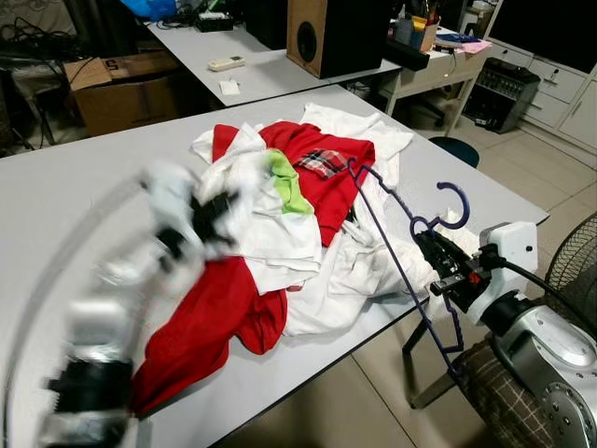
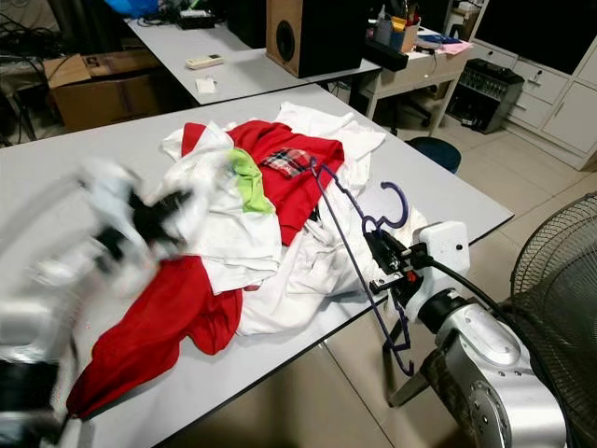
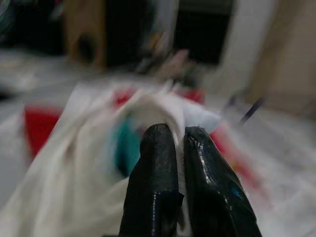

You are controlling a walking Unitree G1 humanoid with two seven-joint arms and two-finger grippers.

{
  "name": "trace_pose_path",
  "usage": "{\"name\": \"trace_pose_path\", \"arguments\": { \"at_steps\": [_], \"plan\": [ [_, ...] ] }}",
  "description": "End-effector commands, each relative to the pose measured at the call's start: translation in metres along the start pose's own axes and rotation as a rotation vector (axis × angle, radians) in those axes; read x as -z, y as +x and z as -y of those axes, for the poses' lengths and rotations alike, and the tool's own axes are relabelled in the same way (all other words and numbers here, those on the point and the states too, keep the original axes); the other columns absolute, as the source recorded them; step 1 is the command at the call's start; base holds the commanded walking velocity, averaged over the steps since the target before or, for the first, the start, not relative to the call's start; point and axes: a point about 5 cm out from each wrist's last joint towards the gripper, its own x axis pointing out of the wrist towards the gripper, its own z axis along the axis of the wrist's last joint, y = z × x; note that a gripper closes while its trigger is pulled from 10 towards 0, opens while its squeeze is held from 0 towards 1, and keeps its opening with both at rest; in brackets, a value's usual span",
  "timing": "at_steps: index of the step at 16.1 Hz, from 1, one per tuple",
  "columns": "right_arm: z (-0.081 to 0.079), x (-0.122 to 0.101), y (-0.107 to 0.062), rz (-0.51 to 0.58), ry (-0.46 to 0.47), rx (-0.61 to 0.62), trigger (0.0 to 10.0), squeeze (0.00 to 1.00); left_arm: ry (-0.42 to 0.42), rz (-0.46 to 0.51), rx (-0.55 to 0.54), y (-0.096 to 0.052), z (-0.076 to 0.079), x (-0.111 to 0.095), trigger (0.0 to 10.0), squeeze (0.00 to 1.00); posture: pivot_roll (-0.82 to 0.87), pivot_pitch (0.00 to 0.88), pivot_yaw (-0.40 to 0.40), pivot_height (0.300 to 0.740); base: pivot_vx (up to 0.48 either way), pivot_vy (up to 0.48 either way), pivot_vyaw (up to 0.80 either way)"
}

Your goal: Hang hanger

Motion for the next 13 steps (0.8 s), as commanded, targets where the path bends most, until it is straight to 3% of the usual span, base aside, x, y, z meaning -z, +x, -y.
{"name": "trace_pose_path", "arguments": {
  "at_steps": [1,3,7,8,10,11,13],
  "plan": [
    [0.004,-0.005,0.001,0.029,0.003,0.016,10.0,0.0,-0.016,0.151,0.115,0.0,0.006,-0.035,0.0,0.0,-0.02,0.0,-0.041,0.74,0.0,0.0,0.0],
    [0.003,-0.007,0.002,0.05,0.012,0.005,10.0,0.0,-0.03,0.24,0.193,-0.006,-0.001,-0.063,0.0,0.0,-0.02,0.0,-0.045,0.74,0.0,0.0,0.0],
    [0.003,-0.01,0.003,0.085,0.023,0.005,10.0,0.0,-0.057,0.337,0.31,-0.014,-0.002,-0.092,0.0,0.0,-0.01,0.0,-0.044,0.74,0.0,0.0,0.0],
    [0.002,-0.012,0.004,0.097,0.027,0.0,10.0,0.0,-0.059,0.329,0.345,-0.016,0.0,-0.093,0.0,0.0,-0.01,0.0,-0.044,0.74,0.0,0.0,0.0],
    [-0.003,-0.014,0.003,0.117,0.027,-0.049,10.0,0.0,0.008,0.214,0.352,-0.017,-0.003,-0.083,0.0,0.0,0.0,0.0,-0.038,0.74,0.0,0.0,0.0],
    [-0.003,-0.015,0.003,0.119,0.024,-0.048,10.0,0.0,0.037,0.204,0.347,-0.019,-0.006,-0.084,0.0,0.0,0.0,0.0,-0.038,0.74,0.0,0.0,0.0],
    [0.003,-0.016,0.003,0.125,0.023,-0.024,10.0,0.0,0.074,0.307,0.146,-0.019,-0.032,-0.102,0.0,0.0,0.0,0.0,-0.037,0.74,0.0,0.0,0.0]
  ]
}}
